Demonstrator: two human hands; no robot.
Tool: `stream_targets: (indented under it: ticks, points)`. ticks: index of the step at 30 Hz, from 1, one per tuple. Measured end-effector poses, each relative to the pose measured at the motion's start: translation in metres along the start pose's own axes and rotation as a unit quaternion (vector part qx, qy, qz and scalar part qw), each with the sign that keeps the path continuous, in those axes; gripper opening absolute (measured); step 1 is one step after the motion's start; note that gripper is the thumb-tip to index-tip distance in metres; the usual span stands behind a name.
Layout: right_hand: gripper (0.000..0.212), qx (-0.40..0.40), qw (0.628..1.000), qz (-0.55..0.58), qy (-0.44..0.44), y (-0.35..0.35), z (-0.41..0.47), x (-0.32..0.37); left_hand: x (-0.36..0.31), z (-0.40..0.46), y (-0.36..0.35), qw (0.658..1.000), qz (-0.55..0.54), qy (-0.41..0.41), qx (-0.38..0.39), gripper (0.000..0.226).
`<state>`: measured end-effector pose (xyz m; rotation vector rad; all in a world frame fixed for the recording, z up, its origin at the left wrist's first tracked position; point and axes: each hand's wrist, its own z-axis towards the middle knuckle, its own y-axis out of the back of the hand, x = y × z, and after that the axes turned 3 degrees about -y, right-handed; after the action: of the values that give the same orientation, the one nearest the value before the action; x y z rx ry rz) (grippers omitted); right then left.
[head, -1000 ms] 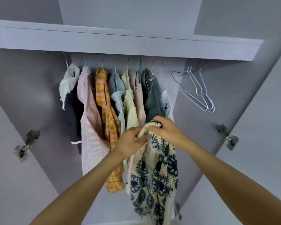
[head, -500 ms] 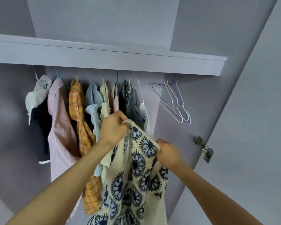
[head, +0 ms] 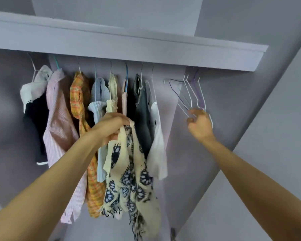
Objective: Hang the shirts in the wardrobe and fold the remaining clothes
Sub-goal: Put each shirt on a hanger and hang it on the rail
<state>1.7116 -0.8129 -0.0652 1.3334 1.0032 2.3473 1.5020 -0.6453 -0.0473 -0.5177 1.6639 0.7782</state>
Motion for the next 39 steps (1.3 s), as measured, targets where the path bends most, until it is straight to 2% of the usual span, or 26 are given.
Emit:
stream_targets:
  ticks: [1,2,5,10,14,21,26,32,36,37,39]
  points:
    - [0.038,-0.038,0.998,-0.056,-0.013,-0.002,0.01,-0.005,0.0,0.001,-0.005,0.999,0.016,-0.011,-0.034,0.015]
    - [0.041,-0.038,0.995,-0.092,-0.029,-0.006,0.018,-0.011,0.002,0.002,-0.01,0.998,0.03,-0.028,-0.056,0.015]
    - [0.043,0.003,0.986,-0.148,-0.083,-0.02,0.033,-0.024,0.008,0.003,-0.017,0.993,0.057,-0.071,-0.072,0.018]
    - [0.034,0.003,0.989,-0.01,-0.145,-0.043,0.052,-0.022,0.015,0.005,-0.016,0.996,0.048,-0.053,-0.061,0.018]
    - [0.031,0.053,0.983,0.122,-0.13,-0.051,0.063,-0.01,0.018,0.006,-0.011,0.997,0.042,-0.04,-0.059,0.017]
    - [0.035,-0.033,0.991,0.114,-0.069,-0.043,0.054,0.005,0.016,0.003,-0.014,0.992,0.051,-0.076,-0.088,0.018]
    - [0.033,-0.065,0.982,0.174,-0.024,-0.034,0.025,0.003,0.02,-0.008,-0.018,0.986,0.051,-0.115,-0.109,0.016]
    - [0.031,-0.028,0.977,0.209,-0.035,-0.034,-0.05,-0.013,0.036,-0.024,-0.015,0.985,0.072,-0.119,-0.1,0.015]
    - [0.031,-0.057,0.958,0.274,-0.064,-0.037,-0.112,-0.022,0.053,-0.035,-0.019,0.987,0.071,-0.131,-0.053,0.014]
    - [0.029,-0.05,0.954,0.29,-0.062,-0.038,-0.126,-0.022,0.057,-0.037,-0.021,0.987,0.079,-0.133,-0.038,0.015]
    - [0.031,0.024,0.947,0.316,-0.059,-0.039,-0.145,-0.022,0.066,-0.04,-0.024,0.987,0.093,-0.129,-0.017,0.014]
